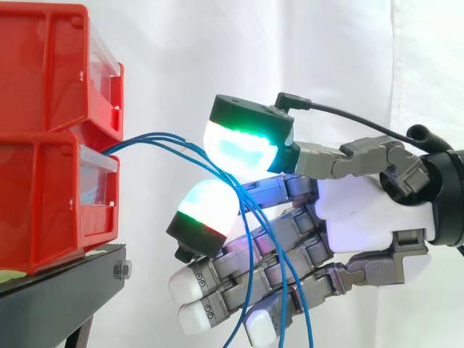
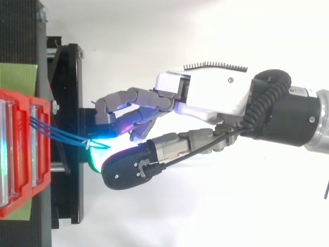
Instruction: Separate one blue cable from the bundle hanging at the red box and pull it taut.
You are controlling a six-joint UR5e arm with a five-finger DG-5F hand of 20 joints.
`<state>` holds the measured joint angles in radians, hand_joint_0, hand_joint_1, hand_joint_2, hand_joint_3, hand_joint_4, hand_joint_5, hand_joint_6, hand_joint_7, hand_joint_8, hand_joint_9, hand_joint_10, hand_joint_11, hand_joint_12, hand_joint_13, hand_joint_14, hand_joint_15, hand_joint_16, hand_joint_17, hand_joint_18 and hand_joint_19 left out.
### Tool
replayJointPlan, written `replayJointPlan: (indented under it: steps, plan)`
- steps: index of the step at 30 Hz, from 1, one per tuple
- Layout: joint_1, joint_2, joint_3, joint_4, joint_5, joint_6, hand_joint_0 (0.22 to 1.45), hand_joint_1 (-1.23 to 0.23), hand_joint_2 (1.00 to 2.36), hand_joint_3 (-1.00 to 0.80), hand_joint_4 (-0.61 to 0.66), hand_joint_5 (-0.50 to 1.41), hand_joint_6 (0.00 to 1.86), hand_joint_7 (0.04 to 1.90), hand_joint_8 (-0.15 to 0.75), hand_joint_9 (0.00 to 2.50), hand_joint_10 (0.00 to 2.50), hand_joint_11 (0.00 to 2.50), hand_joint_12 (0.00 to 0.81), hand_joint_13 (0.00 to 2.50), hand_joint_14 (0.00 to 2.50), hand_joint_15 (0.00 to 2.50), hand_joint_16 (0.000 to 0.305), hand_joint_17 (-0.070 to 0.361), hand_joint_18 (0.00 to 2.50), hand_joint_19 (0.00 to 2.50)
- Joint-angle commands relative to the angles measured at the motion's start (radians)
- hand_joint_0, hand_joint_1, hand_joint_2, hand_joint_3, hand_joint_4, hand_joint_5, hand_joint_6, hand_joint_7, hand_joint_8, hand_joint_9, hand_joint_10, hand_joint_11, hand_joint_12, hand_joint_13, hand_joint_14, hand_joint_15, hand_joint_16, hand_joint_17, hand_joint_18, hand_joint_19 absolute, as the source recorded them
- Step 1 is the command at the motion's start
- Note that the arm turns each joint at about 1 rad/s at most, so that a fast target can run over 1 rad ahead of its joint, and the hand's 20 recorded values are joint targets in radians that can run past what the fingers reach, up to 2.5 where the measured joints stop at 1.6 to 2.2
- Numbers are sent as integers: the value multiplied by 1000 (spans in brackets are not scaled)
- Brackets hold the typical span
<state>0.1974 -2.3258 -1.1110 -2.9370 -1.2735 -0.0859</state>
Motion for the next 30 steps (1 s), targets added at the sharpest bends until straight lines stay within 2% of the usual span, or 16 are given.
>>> replayJointPlan:
  steps: [1, 4, 7, 11, 14, 17, 19, 22, 28, 30]
  plan:
    - [1, 3, 0, -1, 0, -2, 627, -437, 1009, -420, 135, -96, 519, 1372, 261, 806, 13, 297, 290, 579, 9, 225, 41, 93, 657, 633]
    - [1, 3, 0, -1, 2, -2, 573, -388, 1000, -500, 143, -98, 514, 1370, 272, 808, 11, 303, 296, 583, 10, 237, 42, 95, 667, 629]
    - [1, 5, 0, -1, 3, -2, 554, -357, 1000, -500, 153, -98, 506, 1378, 275, 809, 11, 308, 299, 587, 9, 228, 43, 97, 671, 625]
    - [-3, 5, -1, -1, 3, -3, 547, -318, 1000, -500, 152, -99, 500, 1379, 278, 809, 13, 299, 303, 585, 10, 229, 44, 98, 673, 622]
    - [-7, 3, -1, -1, 3, -3, 588, -295, 1000, -500, 133, -97, 500, 1376, 273, 810, 11, 302, 293, 580, 9, 224, 42, 94, 660, 622]
    - [-10, 5, 0, -5, 3, -3, 623, -362, 1005, -448, 141, -94, 505, 1381, 271, 813, 13, 306, 289, 578, 9, 222, 41, 93, 660, 613]
    - [-12, 3, 0, -8, 3, -3, 644, -459, 1015, -348, 157, -99, 539, 1346, 268, 814, 11, 307, 284, 579, 10, 219, 41, 92, 662, 615]
    - [-15, 3, 0, -16, 3, -3, 641, -498, 1020, -288, 153, -103, 554, 1349, 269, 809, 12, 317, 284, 574, 9, 214, 41, 91, 657, 607]
    - [-18, 3, -1, -17, 13, -5, 634, -614, 1023, -219, 181, -154, 683, 1124, 274, 791, 14, 415, 294, 565, 9, 214, 41, 93, 658, 597]
    - [-21, 3, -1, -17, 31, -17, 639, -628, 1023, -226, 189, -161, 695, 1093, 278, 786, 15, 441, 297, 559, 9, 212, 42, 94, 650, 590]
